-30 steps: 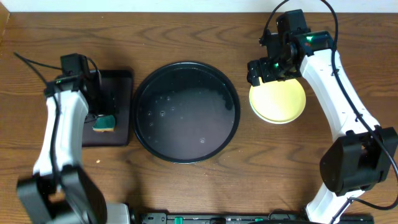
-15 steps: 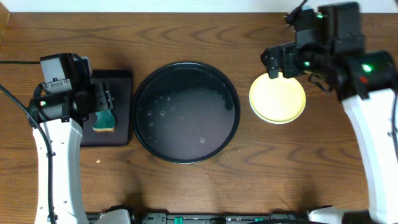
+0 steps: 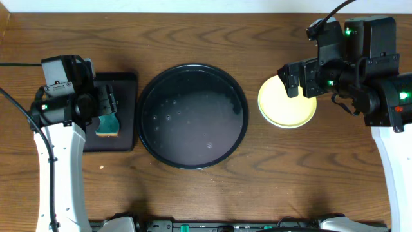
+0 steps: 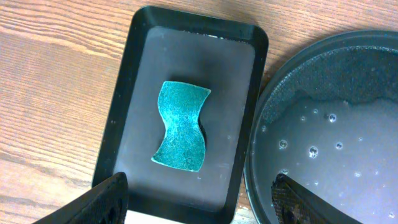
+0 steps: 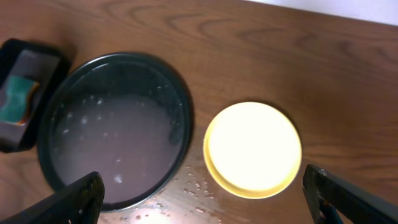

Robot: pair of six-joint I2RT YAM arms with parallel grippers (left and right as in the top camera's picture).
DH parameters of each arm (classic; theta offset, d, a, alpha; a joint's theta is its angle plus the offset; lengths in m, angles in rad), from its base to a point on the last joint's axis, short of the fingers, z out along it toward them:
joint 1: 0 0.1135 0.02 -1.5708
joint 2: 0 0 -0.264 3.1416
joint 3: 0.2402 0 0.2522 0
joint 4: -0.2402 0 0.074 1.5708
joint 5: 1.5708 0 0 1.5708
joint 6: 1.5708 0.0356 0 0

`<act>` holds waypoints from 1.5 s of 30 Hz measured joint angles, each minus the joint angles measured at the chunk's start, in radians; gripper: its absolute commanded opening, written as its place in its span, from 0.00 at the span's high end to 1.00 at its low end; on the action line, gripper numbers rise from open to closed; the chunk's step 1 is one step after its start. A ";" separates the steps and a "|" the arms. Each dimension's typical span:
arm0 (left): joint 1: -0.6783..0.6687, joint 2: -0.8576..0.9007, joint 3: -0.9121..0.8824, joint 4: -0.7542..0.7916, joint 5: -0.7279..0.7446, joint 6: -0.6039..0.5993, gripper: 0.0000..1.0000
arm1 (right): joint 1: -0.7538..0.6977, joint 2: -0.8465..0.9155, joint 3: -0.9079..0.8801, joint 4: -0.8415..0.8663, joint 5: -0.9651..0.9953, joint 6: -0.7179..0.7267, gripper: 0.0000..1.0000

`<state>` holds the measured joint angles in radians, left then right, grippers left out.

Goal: Clean dirty plates on tray and stack at the side

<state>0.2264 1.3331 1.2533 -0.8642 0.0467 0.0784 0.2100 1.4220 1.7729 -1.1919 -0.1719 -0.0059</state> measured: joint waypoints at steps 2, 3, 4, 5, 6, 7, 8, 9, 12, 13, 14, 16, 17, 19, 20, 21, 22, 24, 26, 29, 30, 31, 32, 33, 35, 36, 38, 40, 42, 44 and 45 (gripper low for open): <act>0.000 0.000 0.000 0.000 0.000 0.000 0.26 | 0.000 0.000 0.000 0.018 0.017 -0.005 0.01; 0.000 0.000 0.000 0.000 0.000 0.000 0.26 | 0.000 0.000 0.000 0.032 0.023 -0.010 0.01; 0.000 0.000 0.000 0.000 0.000 0.000 0.26 | 0.000 0.000 0.000 0.051 0.029 -0.018 0.01; 0.000 0.000 0.000 0.000 0.000 0.000 0.26 | 0.000 0.000 0.000 0.062 0.031 -0.023 0.01; 0.000 0.000 0.000 0.000 0.000 0.000 0.26 | 0.000 0.000 0.000 0.081 0.035 -0.032 0.01; 0.000 0.000 0.000 0.000 0.000 0.000 0.26 | 0.000 0.000 0.000 0.094 0.037 -0.040 0.01; 0.000 0.000 0.000 0.000 0.000 0.000 0.26 | 0.000 0.000 0.000 0.103 0.039 -0.047 0.01; 0.000 0.000 0.000 0.000 0.000 0.000 0.26 | 0.000 0.000 0.000 0.113 0.042 -0.052 0.01; 0.000 0.000 0.000 0.000 0.000 0.000 0.26 | 0.000 0.000 -0.004 0.171 0.048 -0.064 0.01; 0.000 0.000 0.000 0.000 0.000 0.000 0.26 | 0.000 -0.003 -0.016 0.206 0.051 -0.066 0.01; 0.000 0.000 0.000 0.000 0.000 0.000 0.26 | 0.000 -0.008 -0.034 0.241 0.053 -0.068 0.01; 0.000 0.000 0.000 0.000 0.000 0.000 0.26 | 0.000 -0.038 -0.121 0.352 0.060 -0.072 0.01; 0.000 0.000 0.000 0.000 0.000 0.000 0.26 | -0.002 -0.057 -0.171 0.393 0.062 -0.075 0.01; 0.000 0.000 0.000 0.000 0.000 0.000 0.26 | -0.010 -0.113 -0.305 0.517 0.063 -0.078 0.01; 0.000 0.000 0.000 -0.001 0.001 0.000 0.25 | -0.013 -0.157 -0.402 0.605 0.069 -0.080 0.01; 0.000 0.000 0.000 0.000 0.000 0.000 0.26 | -0.017 -0.191 -0.473 0.670 0.070 -0.079 0.01; 0.000 0.000 0.000 -0.001 0.001 0.000 0.26 | -0.018 -0.227 -0.551 0.739 0.071 -0.081 0.01; 0.000 0.000 0.000 -0.001 0.001 0.000 0.26 | -0.019 -0.306 -0.700 0.845 0.072 -0.083 0.01; 0.000 0.000 0.000 -0.001 0.001 0.000 0.26 | -0.031 -0.399 -0.859 0.948 0.068 -0.084 0.01; 0.000 0.000 0.000 0.000 0.001 0.000 0.26 | -0.066 -0.541 -1.070 1.069 0.067 -0.083 0.01; 0.000 0.000 0.000 0.000 0.001 0.000 0.26 | -0.077 -0.603 -1.147 1.102 0.068 -0.083 0.01; 0.000 0.000 0.000 0.000 0.001 0.000 0.26 | -0.089 -0.658 -1.212 1.127 0.067 -0.082 0.01; 0.000 0.000 0.000 0.000 0.001 0.000 0.26 | -0.098 -0.724 -1.283 1.146 0.068 -0.081 0.01; 0.000 0.000 0.000 0.000 0.001 0.000 0.25 | -0.108 -0.782 -1.341 1.160 0.068 -0.076 0.01; 0.000 0.000 0.000 -0.001 0.001 0.000 0.26 | -0.126 -0.908 -1.455 1.181 0.067 -0.054 0.01; 0.000 0.000 0.000 0.000 0.001 0.000 0.26 | -0.135 -0.964 -1.502 1.183 0.064 -0.042 0.01; 0.000 0.000 0.000 -0.001 0.001 0.000 0.26 | -0.155 -1.079 -1.596 1.196 0.064 -0.013 0.01; 0.000 0.000 0.000 0.000 0.002 0.000 0.25 | -0.167 -1.170 -1.674 1.199 0.062 0.006 0.01; 0.000 0.000 0.000 0.000 0.001 0.000 0.26 | -0.170 -1.233 -1.731 1.197 0.057 0.018 0.01; 0.000 0.000 0.000 0.000 0.001 0.000 0.26 | -0.171 -1.273 -1.760 1.163 0.051 0.024 0.01; 0.000 0.000 0.000 0.000 0.001 0.000 0.26 | -0.171 -1.287 -1.766 1.144 0.050 0.023 0.01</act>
<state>0.2264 1.3331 1.2533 -0.8646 0.0479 0.0784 0.0395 0.1345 0.0067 -0.0475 -0.1223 0.0174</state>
